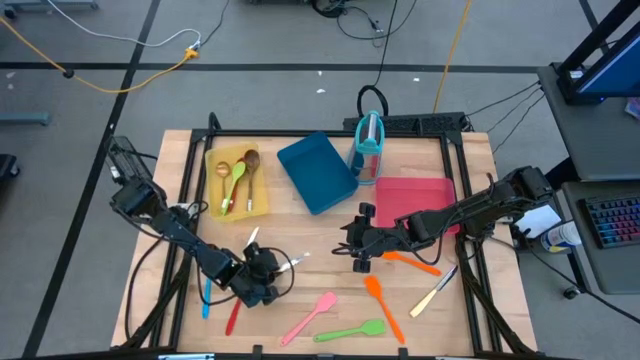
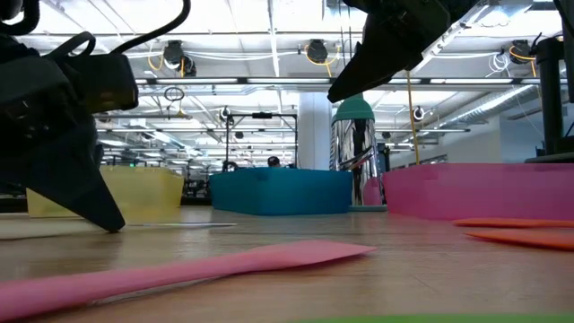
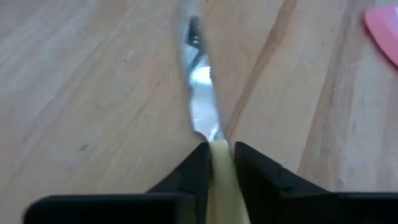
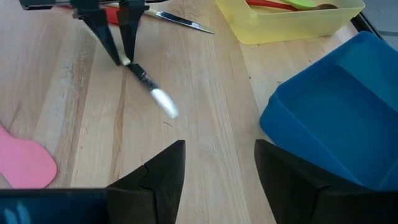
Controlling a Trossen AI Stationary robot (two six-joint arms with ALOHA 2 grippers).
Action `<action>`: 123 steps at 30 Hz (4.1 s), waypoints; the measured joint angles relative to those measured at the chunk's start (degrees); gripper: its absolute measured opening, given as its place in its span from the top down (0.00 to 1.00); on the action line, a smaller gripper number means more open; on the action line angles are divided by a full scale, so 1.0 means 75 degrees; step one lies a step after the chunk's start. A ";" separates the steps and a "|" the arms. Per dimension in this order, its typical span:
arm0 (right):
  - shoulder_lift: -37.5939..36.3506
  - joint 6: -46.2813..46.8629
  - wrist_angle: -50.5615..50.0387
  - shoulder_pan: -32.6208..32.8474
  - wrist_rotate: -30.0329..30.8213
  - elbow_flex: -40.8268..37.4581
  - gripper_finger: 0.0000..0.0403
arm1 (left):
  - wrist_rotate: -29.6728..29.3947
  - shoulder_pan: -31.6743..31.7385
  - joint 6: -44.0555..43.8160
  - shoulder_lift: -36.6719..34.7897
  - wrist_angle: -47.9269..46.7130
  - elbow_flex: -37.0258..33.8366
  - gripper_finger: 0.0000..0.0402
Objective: Pick & Place Kitchen Items
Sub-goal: Put the middle yellow knife into the blue bin, then put the left yellow knife into the blue bin
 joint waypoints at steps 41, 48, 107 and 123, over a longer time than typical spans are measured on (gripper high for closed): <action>0.0000 0.0055 0.0365 -0.0002 -0.0012 -0.0203 0.55 | 0.1528 0.4887 0.8373 -0.2038 -0.1284 0.2494 0.90; 0.0002 0.0055 0.1345 -0.0002 -0.0015 -0.0776 0.55 | 0.2493 0.6467 1.0585 -0.1429 -0.2512 0.3485 0.89; 0.0000 0.0319 0.1894 -0.0082 -0.0017 -0.1294 0.55 | 0.3011 0.8030 1.5559 0.1297 -0.0868 0.3558 0.67; 0.0000 0.0293 0.1810 -0.0082 -0.0017 -0.1294 0.55 | 0.2088 0.7295 1.4133 -0.0273 -0.0580 0.3544 0.64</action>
